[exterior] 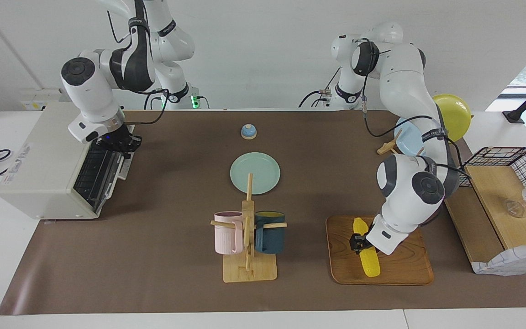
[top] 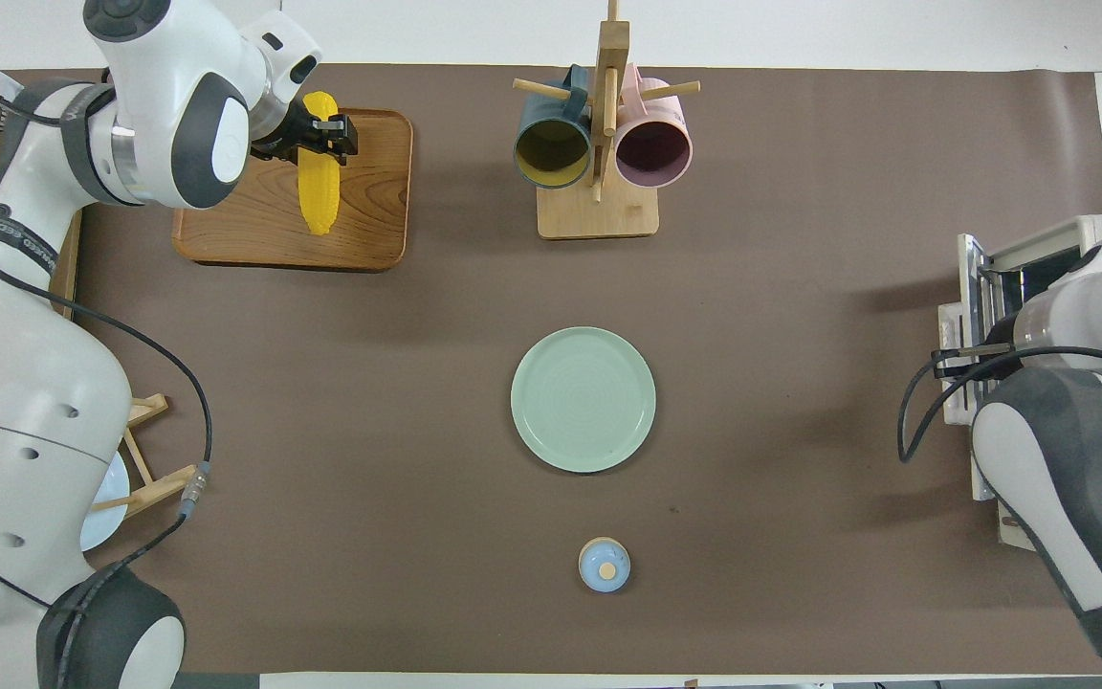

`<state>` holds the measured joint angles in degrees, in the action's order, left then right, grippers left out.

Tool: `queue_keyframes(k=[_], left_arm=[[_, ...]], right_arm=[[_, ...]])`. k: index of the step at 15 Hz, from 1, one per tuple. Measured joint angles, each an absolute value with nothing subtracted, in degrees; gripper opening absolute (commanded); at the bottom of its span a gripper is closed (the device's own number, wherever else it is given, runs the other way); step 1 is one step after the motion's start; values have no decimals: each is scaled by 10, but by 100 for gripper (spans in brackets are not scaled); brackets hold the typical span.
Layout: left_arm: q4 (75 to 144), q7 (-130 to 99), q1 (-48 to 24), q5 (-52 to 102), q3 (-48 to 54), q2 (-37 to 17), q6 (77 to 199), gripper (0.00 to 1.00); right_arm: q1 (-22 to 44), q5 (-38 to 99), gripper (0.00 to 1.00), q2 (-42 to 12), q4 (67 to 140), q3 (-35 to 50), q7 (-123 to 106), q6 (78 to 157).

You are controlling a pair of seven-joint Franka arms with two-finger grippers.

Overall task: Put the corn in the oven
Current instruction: 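Lift the corn with the left gripper while the right gripper reaches the oven, then carry the corn to the green plate while the right gripper opens the oven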

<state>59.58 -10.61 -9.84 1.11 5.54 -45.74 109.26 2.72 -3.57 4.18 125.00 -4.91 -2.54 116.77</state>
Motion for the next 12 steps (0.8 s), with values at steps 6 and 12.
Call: queue_keyframes(k=[6,12], left_arm=[[847,-240,-173,20,63,-217,1078,0],[1084,-354,-315,42,64,-113,1262,0]], right_arm=[[55,-11,0,-19,1311,-46,-25,1318],[55,0,0,-33,1316,-45,-24,1334]])
